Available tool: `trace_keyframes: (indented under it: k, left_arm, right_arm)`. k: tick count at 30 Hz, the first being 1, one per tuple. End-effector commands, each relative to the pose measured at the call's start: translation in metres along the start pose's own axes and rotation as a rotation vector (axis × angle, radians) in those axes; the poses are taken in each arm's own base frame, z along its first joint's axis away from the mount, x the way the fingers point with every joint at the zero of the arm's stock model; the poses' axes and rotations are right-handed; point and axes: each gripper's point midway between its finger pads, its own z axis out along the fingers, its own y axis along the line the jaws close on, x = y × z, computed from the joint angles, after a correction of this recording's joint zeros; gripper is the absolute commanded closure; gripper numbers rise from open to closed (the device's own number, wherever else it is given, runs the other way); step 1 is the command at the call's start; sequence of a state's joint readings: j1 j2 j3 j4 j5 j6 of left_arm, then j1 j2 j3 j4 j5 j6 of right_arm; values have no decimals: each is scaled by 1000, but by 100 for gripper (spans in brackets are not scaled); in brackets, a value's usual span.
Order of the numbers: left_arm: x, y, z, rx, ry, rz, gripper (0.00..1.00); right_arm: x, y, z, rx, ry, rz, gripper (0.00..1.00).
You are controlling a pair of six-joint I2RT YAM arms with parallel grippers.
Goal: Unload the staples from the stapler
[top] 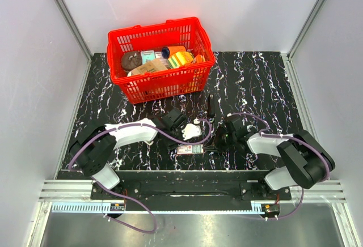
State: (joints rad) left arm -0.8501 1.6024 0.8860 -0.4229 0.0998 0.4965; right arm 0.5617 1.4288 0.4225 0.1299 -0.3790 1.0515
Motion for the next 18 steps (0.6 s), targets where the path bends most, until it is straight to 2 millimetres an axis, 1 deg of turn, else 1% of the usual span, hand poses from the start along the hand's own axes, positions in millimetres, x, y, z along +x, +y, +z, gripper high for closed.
trace_keyframes:
  k: [1, 3, 5, 11, 18]
  left_arm:
    - [-15, 7, -1, -28, -37, 2, 47]
    - [-14, 7, -1, -28, -36, 1, 47]
    - [-15, 7, -1, -28, -34, 1, 47]
    - [-17, 6, -1, -21, -36, 3, 47]
    - [-18, 6, -2, -25, -35, 6, 48]
  right_arm:
    - [-3, 11, 4, -37, 11, -22, 80]
    - [-1, 13, 6, -42, 19, -27, 77]
    - [0, 16, 7, -47, 22, -34, 77]
    - [4, 23, 12, -52, 31, -46, 77]
    - [16, 32, 24, -60, 66, -62, 78]
